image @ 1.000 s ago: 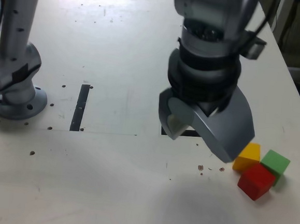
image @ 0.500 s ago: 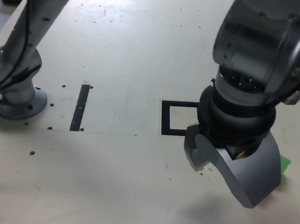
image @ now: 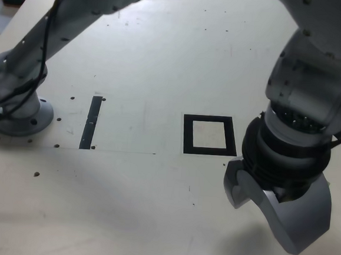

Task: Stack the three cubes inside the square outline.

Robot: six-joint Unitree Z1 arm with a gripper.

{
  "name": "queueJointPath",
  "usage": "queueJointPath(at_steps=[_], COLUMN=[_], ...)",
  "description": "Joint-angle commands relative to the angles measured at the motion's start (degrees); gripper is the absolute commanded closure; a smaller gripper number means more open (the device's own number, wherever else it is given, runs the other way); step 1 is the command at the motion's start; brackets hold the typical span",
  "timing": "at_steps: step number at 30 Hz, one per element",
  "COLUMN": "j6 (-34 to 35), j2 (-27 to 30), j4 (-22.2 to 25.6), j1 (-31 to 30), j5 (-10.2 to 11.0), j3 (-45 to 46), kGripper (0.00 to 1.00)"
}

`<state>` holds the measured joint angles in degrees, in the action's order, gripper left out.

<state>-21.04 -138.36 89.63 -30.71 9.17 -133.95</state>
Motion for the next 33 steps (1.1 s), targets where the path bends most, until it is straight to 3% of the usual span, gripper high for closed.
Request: queueJointPath(at_steps=[1,6,33], j6=[-0.7,-2.39,-4.52], j2=[-1.04,-2.16,-6.82], j4=[0.92,1.59,1.96], j1=[0.92,2.91,4.79], j5=[-0.43,-1.82,-4.2], j3=[-1.54,-3.87,-6.71], kGripper=[0.11,0.11,0.11])
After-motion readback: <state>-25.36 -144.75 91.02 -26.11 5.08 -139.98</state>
